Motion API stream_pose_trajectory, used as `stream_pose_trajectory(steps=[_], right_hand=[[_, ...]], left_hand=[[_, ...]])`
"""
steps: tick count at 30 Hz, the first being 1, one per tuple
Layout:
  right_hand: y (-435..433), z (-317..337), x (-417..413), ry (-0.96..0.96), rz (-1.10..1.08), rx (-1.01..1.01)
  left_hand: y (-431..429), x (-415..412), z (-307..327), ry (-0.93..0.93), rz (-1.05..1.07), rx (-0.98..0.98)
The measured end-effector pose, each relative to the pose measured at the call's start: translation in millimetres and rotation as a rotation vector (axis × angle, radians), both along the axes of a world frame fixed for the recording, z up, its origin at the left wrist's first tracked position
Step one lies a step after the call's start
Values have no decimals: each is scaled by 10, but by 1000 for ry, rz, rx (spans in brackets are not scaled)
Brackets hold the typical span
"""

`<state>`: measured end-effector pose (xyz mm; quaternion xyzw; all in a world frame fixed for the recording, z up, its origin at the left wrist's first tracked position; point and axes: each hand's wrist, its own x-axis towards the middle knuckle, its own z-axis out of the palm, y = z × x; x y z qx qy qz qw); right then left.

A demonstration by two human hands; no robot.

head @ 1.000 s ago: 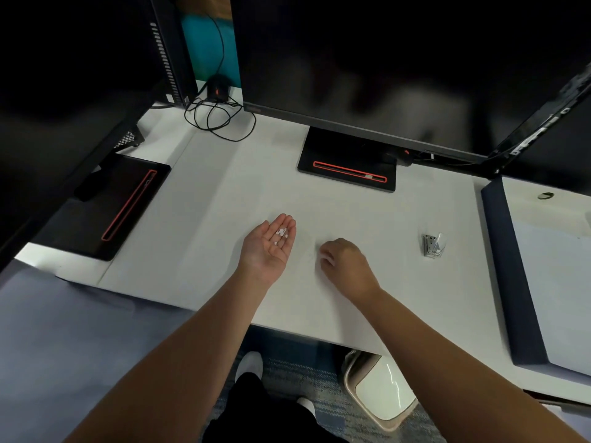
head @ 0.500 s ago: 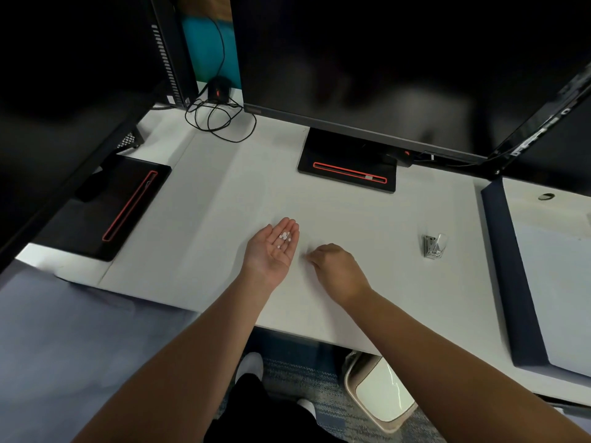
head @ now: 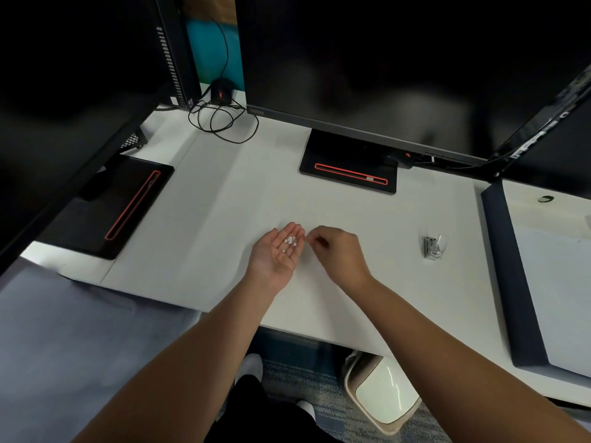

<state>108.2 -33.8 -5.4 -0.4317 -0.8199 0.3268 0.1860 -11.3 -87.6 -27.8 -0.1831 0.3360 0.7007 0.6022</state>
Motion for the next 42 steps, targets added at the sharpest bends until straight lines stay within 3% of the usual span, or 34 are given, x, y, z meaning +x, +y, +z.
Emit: stream_pose_trajectory(steps=[6,10,20,28,33,35,39,42], right_hand=[[-86,98,-192,44,28,-183],[-79,60,-181,-71,55,-157],[-158,164,-175,-144,73,-40],[-77,118,-99,-39,30,-109],[-67,115,-69,-54,117,5],[-59,152,-49,22,135,-29],[109,135,78,209,-78,-207],[248,-14,203,65,-151,-262]], left_hand=[[53,128,-45,37,-41,-22],[53,150,-87,53,-65,-41],[41,192,-75,59,-107,-15],[17,226,-7,59,-71,-33],[14,215,16,34,-51,-31],[9,199,44,38,-34,-15],[-38,98,71,-6,13,14],[-68,4,66,-17,38,16]])
